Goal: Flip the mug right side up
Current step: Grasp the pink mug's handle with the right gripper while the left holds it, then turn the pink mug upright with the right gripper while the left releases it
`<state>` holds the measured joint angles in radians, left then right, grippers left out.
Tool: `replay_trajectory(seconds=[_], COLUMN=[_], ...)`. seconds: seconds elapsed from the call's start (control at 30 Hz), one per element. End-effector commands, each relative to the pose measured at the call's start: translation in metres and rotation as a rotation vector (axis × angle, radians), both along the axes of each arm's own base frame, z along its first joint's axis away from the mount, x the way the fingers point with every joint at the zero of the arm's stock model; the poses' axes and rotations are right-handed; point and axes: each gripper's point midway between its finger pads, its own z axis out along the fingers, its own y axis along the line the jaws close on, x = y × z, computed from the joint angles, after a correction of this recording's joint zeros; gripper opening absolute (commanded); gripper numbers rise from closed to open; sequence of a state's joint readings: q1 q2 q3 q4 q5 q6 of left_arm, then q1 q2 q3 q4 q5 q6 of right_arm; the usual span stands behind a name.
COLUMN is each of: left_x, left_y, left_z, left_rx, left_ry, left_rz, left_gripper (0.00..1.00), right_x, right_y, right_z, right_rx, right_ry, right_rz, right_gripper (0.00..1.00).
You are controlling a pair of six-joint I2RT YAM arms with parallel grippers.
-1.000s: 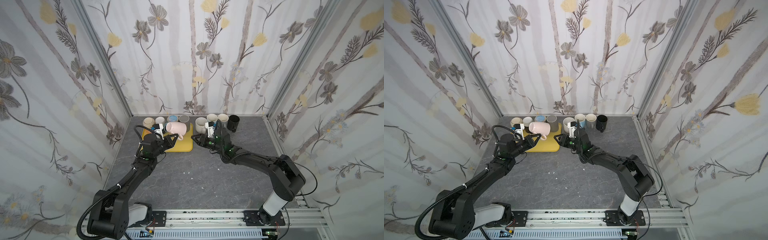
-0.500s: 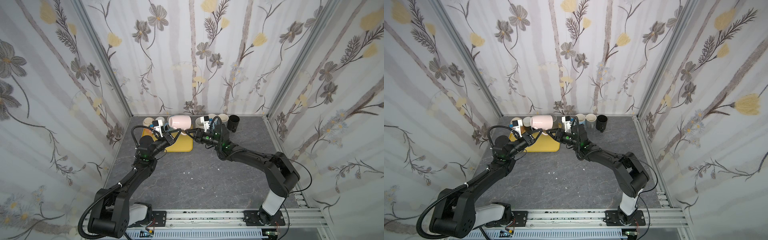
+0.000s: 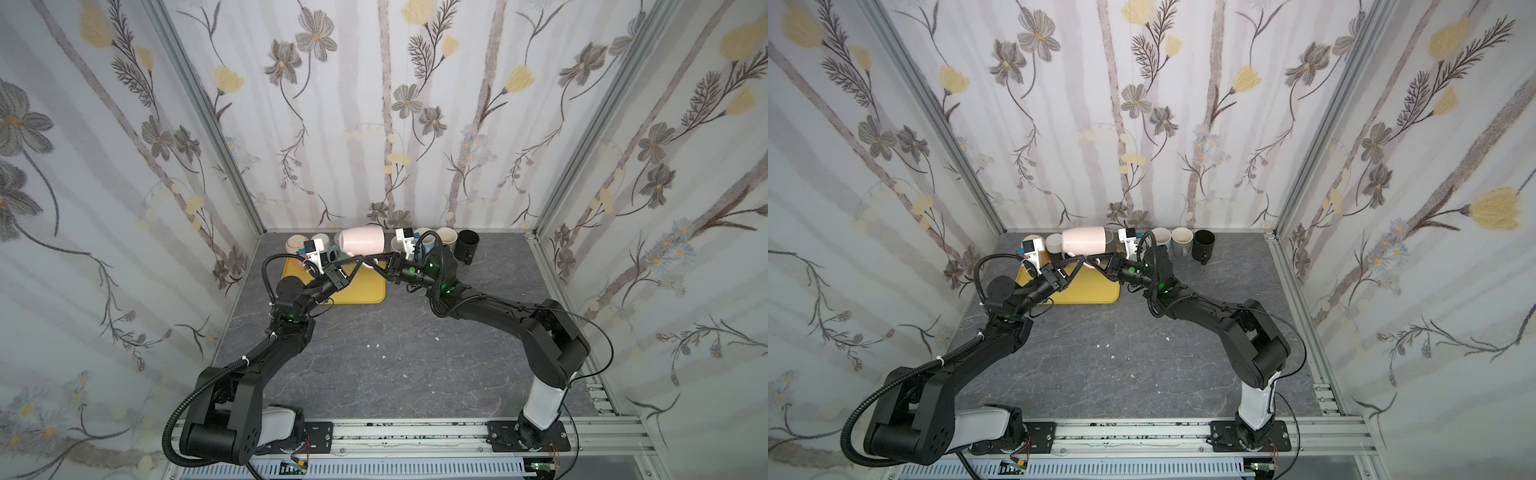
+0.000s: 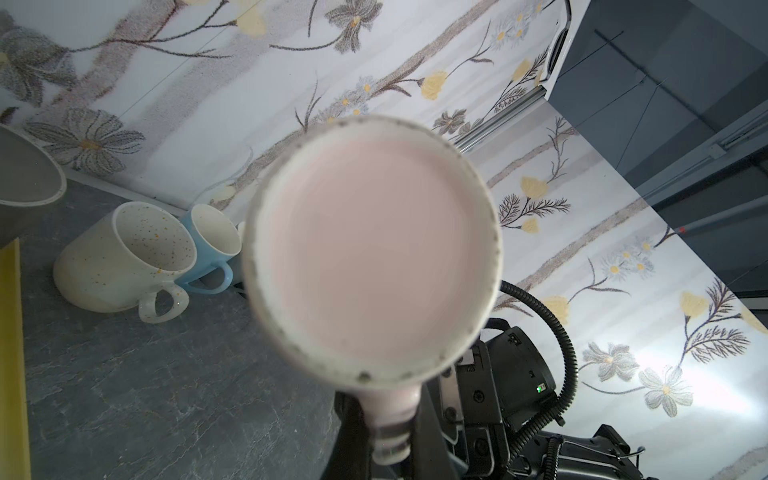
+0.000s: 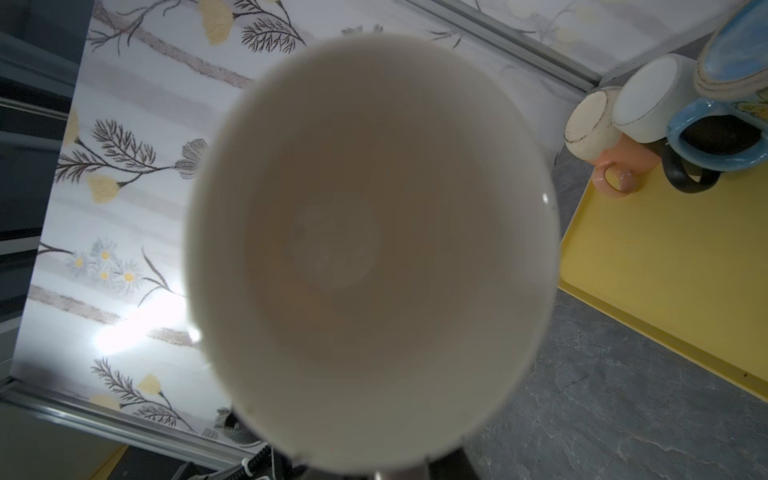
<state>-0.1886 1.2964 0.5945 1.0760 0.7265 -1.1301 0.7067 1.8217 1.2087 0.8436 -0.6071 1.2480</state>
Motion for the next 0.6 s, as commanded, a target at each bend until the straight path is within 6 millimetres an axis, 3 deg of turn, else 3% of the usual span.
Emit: replay_trajectory(seconds=[0.0, 0.07, 0.33, 0.57], left_x=[-0.01, -0.009, -0.011, -0.012], left_y=[-0.003, -0.004, -0.009, -0.004], left_z=[0.011, 0.006, -0.006, -0.008], left_rx=[0.001, 0.015, 0.081, 0.201], left_ry=[-0.079, -0.06, -0.033, -0.041], left_rz=[-0.032, -0.038, -0.066, -0.024], left_gripper=[0.0, 0.01, 0.39, 0.47], right_x=[-0.006, -0.007, -0.007, 0.0], right_y=[-0.003, -0.004, -0.015, -0.033], right_z=[0.024, 0.026, 0.026, 0.027], right_rx=[0.059, 0.055, 0.006, -0.036], right_ry=[-0.073, -0.083, -0.118, -0.14], right_rz=[0.0, -0.008, -0.063, -0.132], right_gripper=[0.02, 0.0, 0.0, 0.0])
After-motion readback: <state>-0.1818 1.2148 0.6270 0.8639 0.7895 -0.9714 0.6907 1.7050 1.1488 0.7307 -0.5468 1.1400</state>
